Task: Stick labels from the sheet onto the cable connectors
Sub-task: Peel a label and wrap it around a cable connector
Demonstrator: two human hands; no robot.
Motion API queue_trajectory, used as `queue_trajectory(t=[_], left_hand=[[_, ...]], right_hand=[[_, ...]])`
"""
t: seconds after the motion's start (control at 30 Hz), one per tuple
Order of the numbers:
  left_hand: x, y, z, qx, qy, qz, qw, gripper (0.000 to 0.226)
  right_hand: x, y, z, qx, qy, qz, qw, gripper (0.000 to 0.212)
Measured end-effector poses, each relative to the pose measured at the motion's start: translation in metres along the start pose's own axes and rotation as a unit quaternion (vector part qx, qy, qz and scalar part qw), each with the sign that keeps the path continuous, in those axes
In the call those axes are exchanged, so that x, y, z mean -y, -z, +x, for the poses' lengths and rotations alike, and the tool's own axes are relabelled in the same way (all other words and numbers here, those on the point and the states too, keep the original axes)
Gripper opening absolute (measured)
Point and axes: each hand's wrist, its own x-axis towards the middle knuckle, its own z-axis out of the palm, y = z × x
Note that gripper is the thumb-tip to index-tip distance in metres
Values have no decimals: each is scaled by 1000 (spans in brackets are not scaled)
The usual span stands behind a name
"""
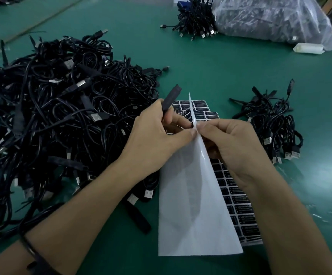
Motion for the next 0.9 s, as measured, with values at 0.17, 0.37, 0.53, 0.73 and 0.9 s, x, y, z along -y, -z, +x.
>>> queue_trajectory(t=[0.17, 0.37, 0.53, 0.73, 0.9], left_hand=[[3, -1, 1, 1, 12, -15, 1000, 47], [6, -2, 2, -22, 19, -11, 1000, 45], [7, -1, 4, -33, 9, -4, 999, 44], [9, 0, 5, -27, 2, -25, 999, 48], [7, 0, 4, -26, 6, -25, 999, 47]], right_hand=[[1, -1, -1, 4, 9, -13, 1000, 26], [4, -3, -3, 28, 43, -25, 998, 27], [4, -7, -3, 25, 55, -62, 996, 29], [3, -11, -4, -12, 44, -71, 996, 29], [5, -11, -6, -1, 50, -62, 997, 23]])
